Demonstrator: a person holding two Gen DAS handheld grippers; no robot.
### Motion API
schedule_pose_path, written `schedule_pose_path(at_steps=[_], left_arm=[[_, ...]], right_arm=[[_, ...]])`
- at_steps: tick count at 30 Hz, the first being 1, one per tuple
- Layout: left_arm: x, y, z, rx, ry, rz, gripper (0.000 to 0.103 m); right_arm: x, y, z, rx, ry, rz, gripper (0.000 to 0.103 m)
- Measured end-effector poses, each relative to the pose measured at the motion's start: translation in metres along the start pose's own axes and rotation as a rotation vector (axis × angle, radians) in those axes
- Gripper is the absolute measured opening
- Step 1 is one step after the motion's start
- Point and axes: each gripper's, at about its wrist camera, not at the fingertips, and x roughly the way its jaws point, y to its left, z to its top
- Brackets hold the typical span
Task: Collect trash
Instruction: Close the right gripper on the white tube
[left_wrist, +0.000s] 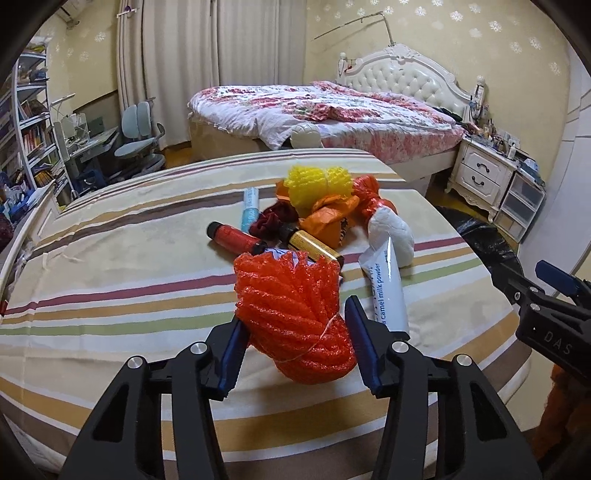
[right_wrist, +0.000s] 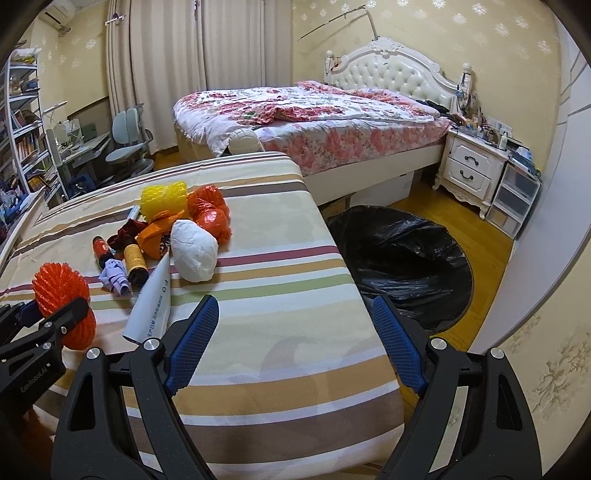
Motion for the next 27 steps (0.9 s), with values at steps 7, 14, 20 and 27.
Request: schedule_pose_path(at_steps=[7, 14, 20, 27], left_arm=[[-0.003, 0.035, -0.002, -0.047, -0.010, 0.073, 0.051], [0.005, 0.065, -0.008, -0.083, -0.003, 0.138, 0.051], [0.011, 0.075, -0.009, -0.096, -0.001, 0.150, 0.051], [0.011, 0.077, -0.012, -0.110, 0.008, 0.131, 0.051]], right_arm=[[0.003, 0.035, 0.002, -0.058, 0.015, 0.072, 0.083], [0.022, 0.072, 0.003, -0.115, 0.074, 0.141, 0.075], [0.035, 0.093, -0.001, -0.146, 0.132, 0.196, 0.054], [0.038, 0.096, -0.005, -0.143, 0.169, 0.257, 0.023]])
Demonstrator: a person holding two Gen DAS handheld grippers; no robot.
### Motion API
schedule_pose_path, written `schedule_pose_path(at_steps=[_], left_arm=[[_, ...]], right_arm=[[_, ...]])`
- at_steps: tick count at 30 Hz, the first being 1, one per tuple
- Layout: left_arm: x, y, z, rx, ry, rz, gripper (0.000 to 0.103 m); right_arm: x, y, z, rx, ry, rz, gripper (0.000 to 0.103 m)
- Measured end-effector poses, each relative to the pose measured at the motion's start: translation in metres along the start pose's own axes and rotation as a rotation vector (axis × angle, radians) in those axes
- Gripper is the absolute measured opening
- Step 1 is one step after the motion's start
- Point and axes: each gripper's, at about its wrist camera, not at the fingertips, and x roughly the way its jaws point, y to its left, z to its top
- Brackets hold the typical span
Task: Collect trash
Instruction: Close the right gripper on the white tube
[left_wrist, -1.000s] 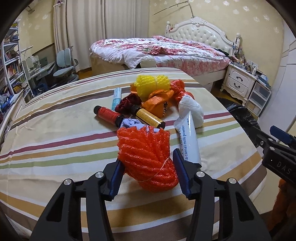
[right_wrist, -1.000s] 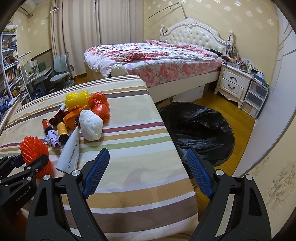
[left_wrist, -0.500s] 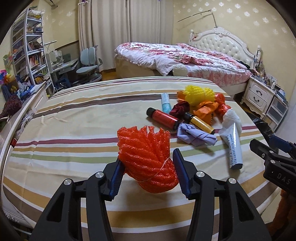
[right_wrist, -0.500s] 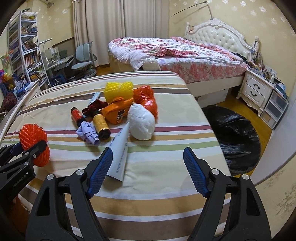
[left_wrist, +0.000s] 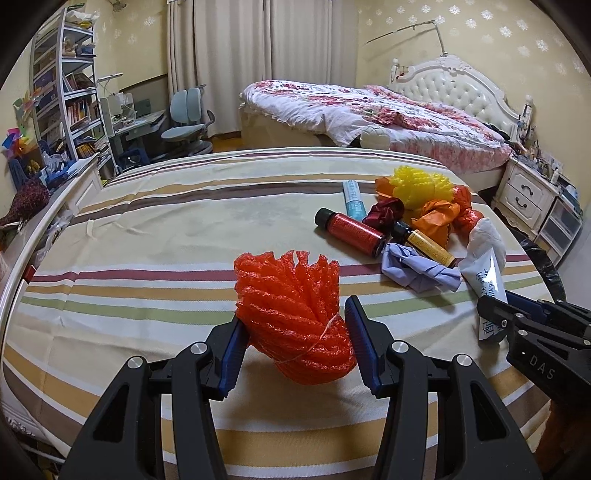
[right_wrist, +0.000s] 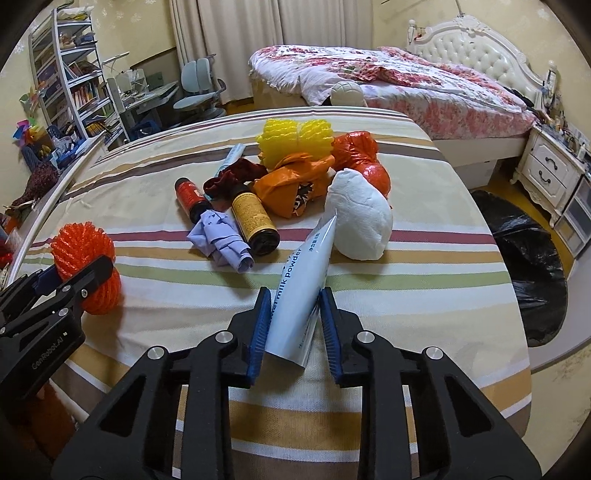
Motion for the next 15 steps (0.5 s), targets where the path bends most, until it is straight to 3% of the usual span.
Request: schedule_pose_path(at_steps=[5, 15], left_arm=[[-0.006, 0.000, 0.002, -0.004, -0.014, -0.009, 0.051], [-0.024, -0.030, 0.018, 0.018, -0.079, -0.060, 0.051]], right_arm=[[-0.016, 0.001, -0.001, -0.012, -0.040, 0.007, 0.018], [-0.048, -0.026, 0.011, 0.030, -0.166, -0.049, 0.018]])
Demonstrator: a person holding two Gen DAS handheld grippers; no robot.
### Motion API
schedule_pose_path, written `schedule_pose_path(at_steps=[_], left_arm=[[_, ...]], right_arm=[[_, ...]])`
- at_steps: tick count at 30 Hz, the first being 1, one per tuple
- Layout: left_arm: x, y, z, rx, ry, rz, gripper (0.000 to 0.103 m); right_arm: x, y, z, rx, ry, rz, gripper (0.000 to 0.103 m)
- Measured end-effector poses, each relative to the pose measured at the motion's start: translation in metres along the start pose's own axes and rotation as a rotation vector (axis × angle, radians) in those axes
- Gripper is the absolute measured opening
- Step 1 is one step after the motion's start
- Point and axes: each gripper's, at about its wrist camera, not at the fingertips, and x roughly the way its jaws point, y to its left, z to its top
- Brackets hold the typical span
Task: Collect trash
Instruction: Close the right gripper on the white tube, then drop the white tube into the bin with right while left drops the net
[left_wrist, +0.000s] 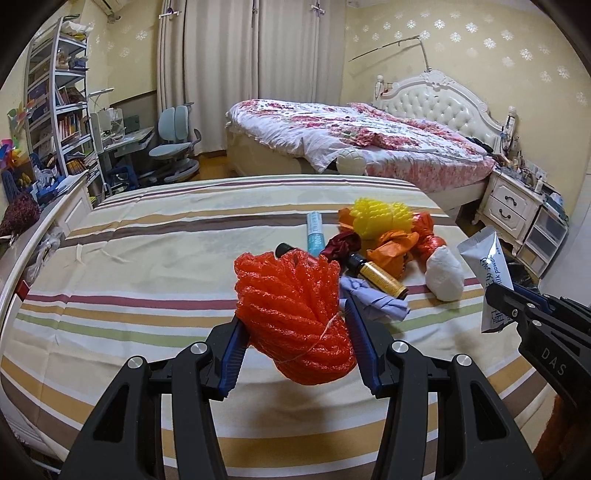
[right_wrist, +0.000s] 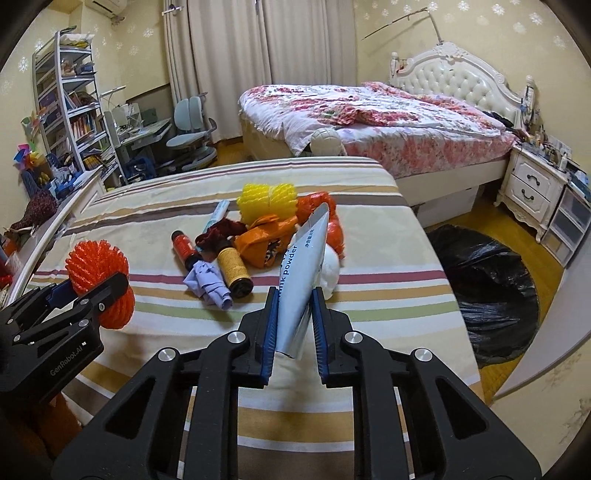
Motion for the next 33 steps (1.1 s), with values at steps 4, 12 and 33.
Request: schedule_pose_path(at_steps=[4, 12, 33], left_arm=[[0.001, -0.024, 0.012, 0.029, -0.022, -0.045, 0.051], [0.018, -0.085, 0.032, 0.117, -0.047, -0.129, 0.051], [0.118, -0.247, 0.062, 0.266, 0.044, -0.249, 0.051]], right_arm=[[-0.004, -0.025, 0.008, 0.039, -0.031, -0.049, 0.018], [0.001, -0.089, 0.018, 0.118, -0.058, -0.171, 0.018], [0.050, -0.238, 0.014, 0.258, 0.007, -0.326, 0.018]])
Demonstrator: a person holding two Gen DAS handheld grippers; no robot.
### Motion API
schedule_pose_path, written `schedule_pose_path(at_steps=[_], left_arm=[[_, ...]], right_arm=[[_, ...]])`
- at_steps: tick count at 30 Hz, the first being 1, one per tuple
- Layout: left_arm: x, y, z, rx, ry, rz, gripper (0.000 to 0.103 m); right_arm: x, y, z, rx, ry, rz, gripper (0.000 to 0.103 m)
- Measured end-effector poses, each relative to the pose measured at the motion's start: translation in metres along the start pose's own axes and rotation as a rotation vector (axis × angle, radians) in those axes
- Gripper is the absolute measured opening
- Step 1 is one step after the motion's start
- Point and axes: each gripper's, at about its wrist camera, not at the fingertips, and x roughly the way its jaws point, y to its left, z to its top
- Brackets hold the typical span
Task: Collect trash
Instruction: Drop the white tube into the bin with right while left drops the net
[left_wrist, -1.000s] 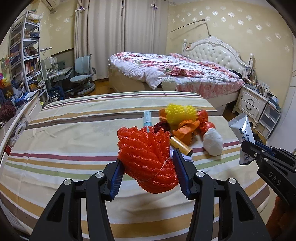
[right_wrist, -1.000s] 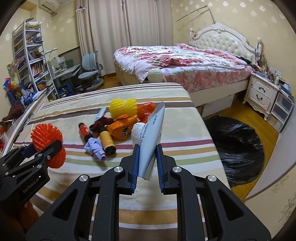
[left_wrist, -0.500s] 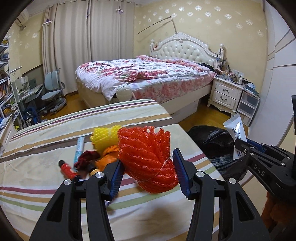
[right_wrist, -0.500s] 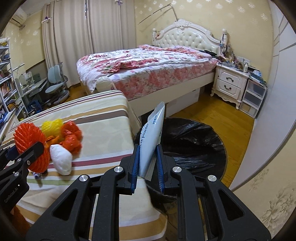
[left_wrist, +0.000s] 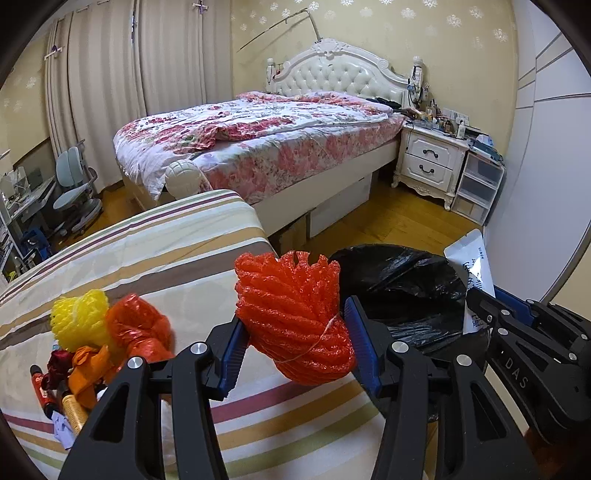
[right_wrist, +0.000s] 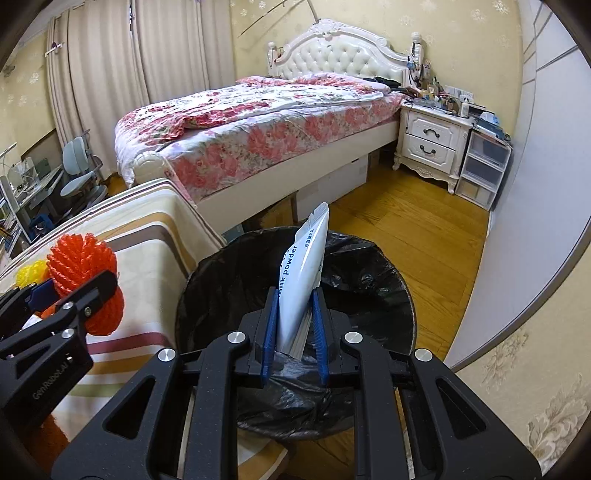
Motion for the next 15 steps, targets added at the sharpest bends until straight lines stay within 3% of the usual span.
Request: schedule_pose_path(at_steps=[15], left_arm=[[0.036, -0.031, 0.011, 0.050, 0.045, 0.013, 0.052]], right_arm=[[0.028, -0.023, 0.007, 0.029, 0.028, -0.021, 0.018]])
